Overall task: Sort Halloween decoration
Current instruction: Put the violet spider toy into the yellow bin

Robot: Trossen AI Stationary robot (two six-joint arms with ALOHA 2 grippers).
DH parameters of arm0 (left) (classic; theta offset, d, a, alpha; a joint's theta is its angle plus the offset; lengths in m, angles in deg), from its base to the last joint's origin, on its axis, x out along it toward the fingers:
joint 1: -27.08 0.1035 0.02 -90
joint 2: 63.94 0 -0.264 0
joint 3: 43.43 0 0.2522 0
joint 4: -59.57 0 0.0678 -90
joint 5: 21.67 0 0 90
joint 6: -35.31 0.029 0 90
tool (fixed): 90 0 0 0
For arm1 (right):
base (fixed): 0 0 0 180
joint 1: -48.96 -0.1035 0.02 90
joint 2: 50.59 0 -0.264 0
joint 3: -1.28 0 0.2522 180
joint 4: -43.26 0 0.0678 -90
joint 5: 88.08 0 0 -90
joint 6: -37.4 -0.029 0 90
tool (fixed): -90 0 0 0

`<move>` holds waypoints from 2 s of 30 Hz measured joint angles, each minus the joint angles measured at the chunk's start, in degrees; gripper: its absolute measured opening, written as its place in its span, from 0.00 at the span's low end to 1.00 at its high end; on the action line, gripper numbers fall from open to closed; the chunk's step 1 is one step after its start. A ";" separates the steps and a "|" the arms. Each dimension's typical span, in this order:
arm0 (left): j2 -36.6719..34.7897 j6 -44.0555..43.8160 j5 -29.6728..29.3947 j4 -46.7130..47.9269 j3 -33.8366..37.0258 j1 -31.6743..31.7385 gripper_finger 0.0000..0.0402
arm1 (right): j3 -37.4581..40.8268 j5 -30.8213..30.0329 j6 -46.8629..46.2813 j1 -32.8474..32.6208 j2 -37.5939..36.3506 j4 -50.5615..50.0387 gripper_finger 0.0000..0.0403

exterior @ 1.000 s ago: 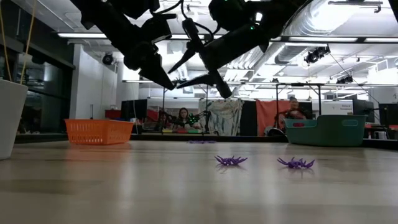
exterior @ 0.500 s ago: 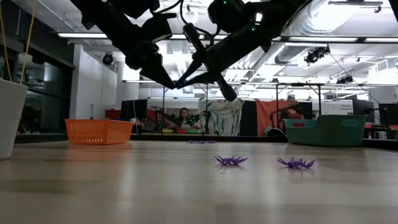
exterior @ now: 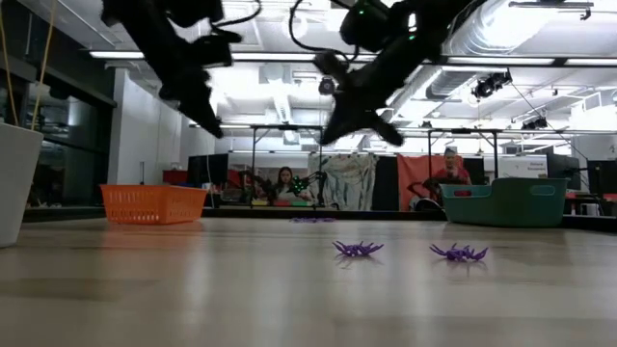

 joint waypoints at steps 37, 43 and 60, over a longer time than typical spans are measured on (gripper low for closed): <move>-23.54 -21.01 5.89 -23.11 16.92 -0.79 0.26 | 29.44 14.51 -29.39 -52.78 -33.90 7.78 0.00; -23.54 -21.00 5.87 -23.09 16.92 -0.79 0.26 | 29.46 13.82 -35.61 -56.57 -23.06 7.92 0.00; -23.54 -21.50 5.85 -22.62 16.92 -0.79 0.26 | 29.46 13.95 -39.01 -57.01 -17.00 7.13 0.28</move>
